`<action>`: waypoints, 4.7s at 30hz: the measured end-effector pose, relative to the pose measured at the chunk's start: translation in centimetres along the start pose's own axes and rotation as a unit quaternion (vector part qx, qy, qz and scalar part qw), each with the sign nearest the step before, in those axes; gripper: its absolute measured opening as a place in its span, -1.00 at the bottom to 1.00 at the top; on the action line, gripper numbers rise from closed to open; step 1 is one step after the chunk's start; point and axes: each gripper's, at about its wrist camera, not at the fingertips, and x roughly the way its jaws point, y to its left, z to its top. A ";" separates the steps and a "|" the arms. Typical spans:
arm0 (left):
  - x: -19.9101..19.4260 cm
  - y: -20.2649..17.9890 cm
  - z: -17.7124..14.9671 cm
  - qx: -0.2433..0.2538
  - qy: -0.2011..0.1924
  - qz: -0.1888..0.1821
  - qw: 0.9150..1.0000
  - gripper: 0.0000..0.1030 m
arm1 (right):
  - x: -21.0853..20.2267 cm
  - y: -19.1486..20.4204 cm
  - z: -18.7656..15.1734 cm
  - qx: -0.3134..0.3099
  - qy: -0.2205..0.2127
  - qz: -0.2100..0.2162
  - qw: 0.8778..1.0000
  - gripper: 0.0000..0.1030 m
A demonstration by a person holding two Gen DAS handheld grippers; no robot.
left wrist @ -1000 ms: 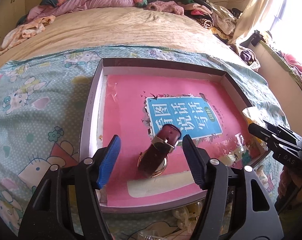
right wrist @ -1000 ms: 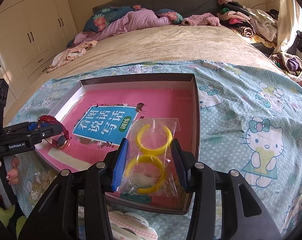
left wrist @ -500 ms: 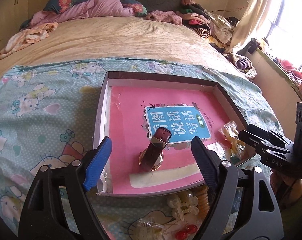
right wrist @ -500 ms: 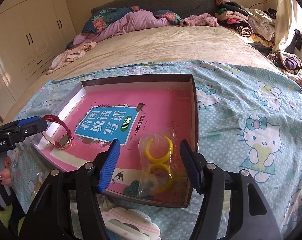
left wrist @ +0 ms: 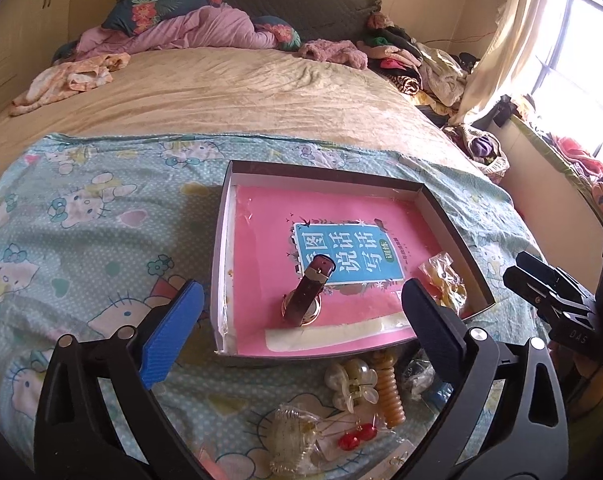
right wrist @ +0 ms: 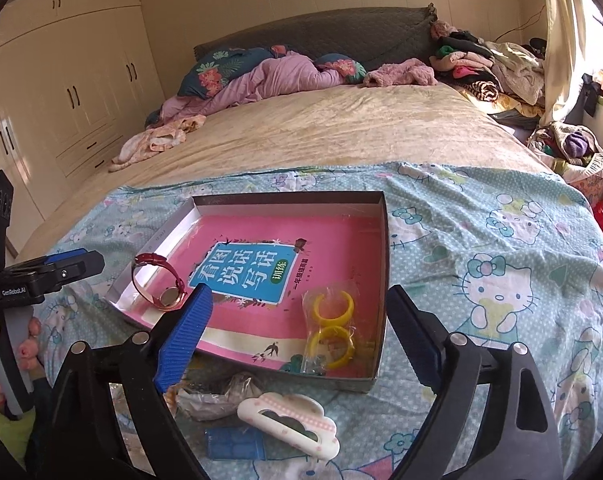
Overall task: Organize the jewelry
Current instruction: 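Withdraw both tools from the box back toward the remaining jewelry, then grasp the bagged pearl bracelet with the left tool while the right tool grasps the blue case, then lower the bracelet and blue case into the pink box and open both tools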
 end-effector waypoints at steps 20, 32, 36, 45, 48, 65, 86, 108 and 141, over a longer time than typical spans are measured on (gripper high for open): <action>-5.2 0.4 -1.9 -0.009 -0.035 0.011 0.999 0.80 | -5.1 2.9 -1.5 -0.026 -0.016 0.017 0.999 0.69; -6.1 1.1 -4.1 -0.014 -0.029 0.022 0.999 0.80 | -6.2 4.6 -3.3 -0.039 -0.002 0.033 0.999 0.69; -6.2 1.0 -4.6 -0.014 -0.026 0.023 0.999 0.80 | -6.2 4.9 -3.8 -0.040 0.005 0.037 0.998 0.69; -5.8 0.8 -6.2 -0.010 -0.007 0.028 1.000 0.80 | -5.7 5.8 -5.7 -0.046 0.033 0.047 0.997 0.69; -5.5 0.7 -6.8 -0.010 0.001 0.029 1.000 0.80 | -5.3 6.0 -6.3 -0.045 0.043 0.051 0.997 0.69; -3.0 0.8 -10.0 -0.005 0.052 0.037 0.998 0.80 | -2.6 6.5 -9.4 -0.041 0.097 0.058 0.993 0.69; 0.6 1.7 -12.1 -0.028 0.106 -0.009 0.994 -0.20 | 0.4 5.8 -10.4 -0.042 0.122 0.050 0.990 0.61; 1.9 2.6 -11.5 -0.046 0.109 -0.032 0.992 -0.51 | 2.9 5.3 -11.0 -0.055 0.120 0.060 0.990 -0.17; -3.3 -0.3 -6.2 -0.002 0.003 0.000 1.000 -0.57 | -2.9 3.5 -5.5 -0.046 0.009 0.062 0.997 -0.17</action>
